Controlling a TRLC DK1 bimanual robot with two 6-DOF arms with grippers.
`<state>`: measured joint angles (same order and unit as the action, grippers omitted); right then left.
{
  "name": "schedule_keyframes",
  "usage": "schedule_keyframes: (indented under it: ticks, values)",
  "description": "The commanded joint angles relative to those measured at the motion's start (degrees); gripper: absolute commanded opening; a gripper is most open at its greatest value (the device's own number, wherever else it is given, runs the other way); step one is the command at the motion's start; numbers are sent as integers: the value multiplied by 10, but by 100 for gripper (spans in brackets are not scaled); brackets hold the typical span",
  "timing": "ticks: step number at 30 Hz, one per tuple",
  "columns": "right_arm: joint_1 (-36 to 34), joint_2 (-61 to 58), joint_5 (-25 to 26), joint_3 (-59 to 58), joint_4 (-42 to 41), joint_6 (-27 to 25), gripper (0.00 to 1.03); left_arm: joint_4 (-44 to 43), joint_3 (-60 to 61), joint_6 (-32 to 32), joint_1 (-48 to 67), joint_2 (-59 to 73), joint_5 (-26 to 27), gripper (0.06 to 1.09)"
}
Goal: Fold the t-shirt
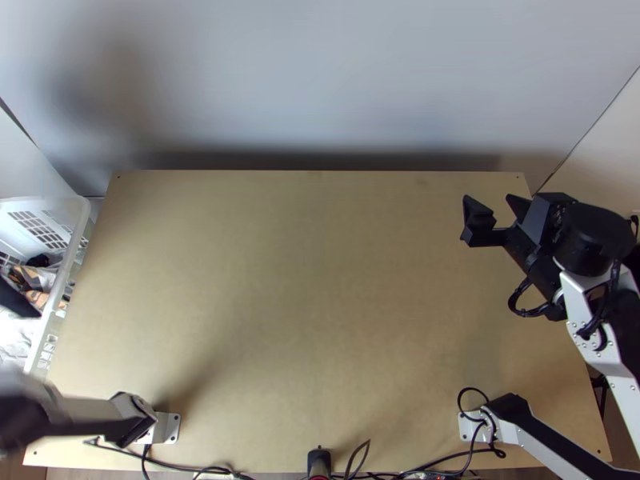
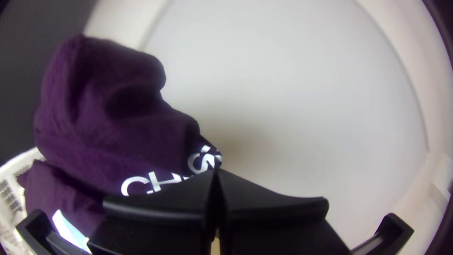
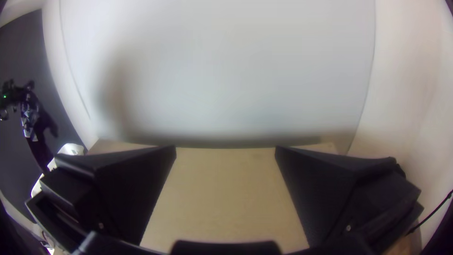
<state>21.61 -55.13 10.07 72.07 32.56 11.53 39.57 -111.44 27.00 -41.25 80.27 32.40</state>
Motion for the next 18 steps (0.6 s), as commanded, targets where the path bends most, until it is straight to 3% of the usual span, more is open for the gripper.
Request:
schedule_keyframes:
  ticks: [1, 2, 3, 4, 5, 6, 7, 11, 15, 18]
  values:
    - [-25, 29, 0, -69, -46, 8, 98, -164, 237, 117, 639, -218, -161, 9]
    - [-31, 33, 0, -79, -51, 14, 98, -196, 263, 128, 670, -217, -158, 9]
    - [-36, 35, 0, -87, -55, 17, 98, -223, 286, 188, 689, -215, -145, 12]
    - [-41, 36, 0, -91, -57, 21, 98, -234, 308, 260, 704, -207, -112, 36]
    - [-44, 38, 0, -94, -58, 23, 98, -234, 326, 264, 722, -199, -109, 76]
    - [-46, 40, 0, -97, -60, 25, 98, -228, 342, 261, 740, -193, -106, 108]
    - [-50, 42, 0, -98, -63, 28, 98, -214, 351, 252, 749, -190, -104, 104]
    - [-53, 46, 0, -105, -69, 28, 98, -186, 399, 141, 751, -202, -99, 104]
    - [-53, 47, 0, -116, -86, 28, 98, -187, 405, 127, 703, -214, -100, 104]
    - [-47, 35, 0, -120, -96, 26, 98, -196, 409, 78, 653, -214, -99, 104]
